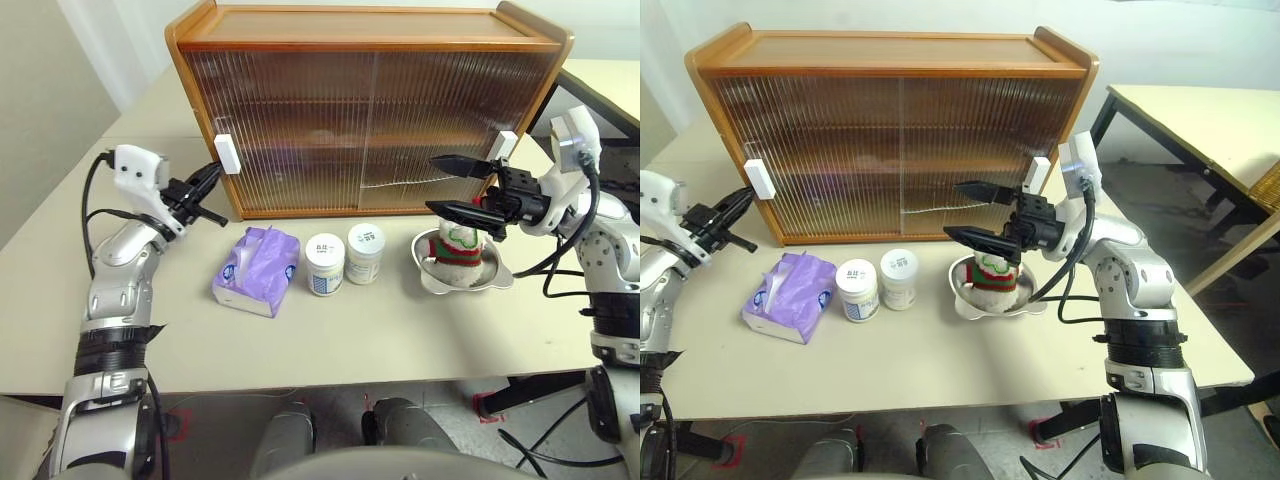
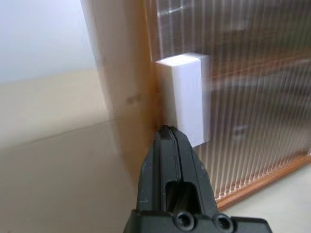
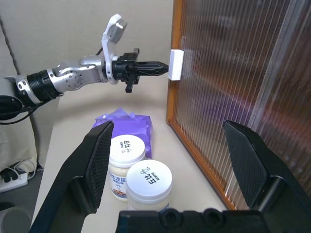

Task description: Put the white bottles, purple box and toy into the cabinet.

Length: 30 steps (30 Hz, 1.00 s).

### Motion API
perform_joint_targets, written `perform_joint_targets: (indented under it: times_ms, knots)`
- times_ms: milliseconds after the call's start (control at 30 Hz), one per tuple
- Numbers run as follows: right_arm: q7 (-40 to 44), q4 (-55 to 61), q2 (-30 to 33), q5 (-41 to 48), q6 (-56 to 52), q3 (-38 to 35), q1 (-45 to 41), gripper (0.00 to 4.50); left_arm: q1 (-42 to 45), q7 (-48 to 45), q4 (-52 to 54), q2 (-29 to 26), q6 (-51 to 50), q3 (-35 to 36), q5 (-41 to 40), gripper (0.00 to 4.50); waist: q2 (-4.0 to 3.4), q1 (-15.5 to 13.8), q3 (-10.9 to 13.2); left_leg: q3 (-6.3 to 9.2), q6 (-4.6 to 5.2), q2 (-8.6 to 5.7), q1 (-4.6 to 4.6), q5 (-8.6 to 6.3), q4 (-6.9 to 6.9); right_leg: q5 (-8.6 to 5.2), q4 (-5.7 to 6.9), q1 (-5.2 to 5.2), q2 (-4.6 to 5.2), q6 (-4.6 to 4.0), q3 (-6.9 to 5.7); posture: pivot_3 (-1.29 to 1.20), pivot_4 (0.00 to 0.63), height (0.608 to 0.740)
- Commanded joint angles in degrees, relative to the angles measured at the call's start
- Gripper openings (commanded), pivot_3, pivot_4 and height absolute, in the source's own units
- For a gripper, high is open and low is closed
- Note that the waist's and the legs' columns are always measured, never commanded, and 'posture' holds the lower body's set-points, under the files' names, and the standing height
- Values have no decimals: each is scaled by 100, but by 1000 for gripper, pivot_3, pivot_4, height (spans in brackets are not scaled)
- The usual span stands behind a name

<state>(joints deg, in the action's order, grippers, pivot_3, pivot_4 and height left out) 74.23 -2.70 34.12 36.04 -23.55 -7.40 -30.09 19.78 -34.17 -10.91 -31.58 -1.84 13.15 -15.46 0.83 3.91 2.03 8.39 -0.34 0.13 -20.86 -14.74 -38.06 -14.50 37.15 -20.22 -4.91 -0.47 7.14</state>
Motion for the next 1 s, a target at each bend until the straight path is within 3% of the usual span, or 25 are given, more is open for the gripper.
perform_joint_targets:
  times_ms: [33,1000]
  knots:
    - [42,15,88,22,-45,50,-13,4500,106,-34,103,5,-140,-116,17,15,1,33,-1,0,-1,0,0,0,0,3,0,-1,-1,-4,0,-152,10,740]
    - [-412,289,-25,380,-338,-63,129,4500,988,-364,-512,796,27,-1092,304,15,0,214,-4,-35,-1,-5,-4,0,-21,24,0,-1,-18,9,2,-199,4,740]
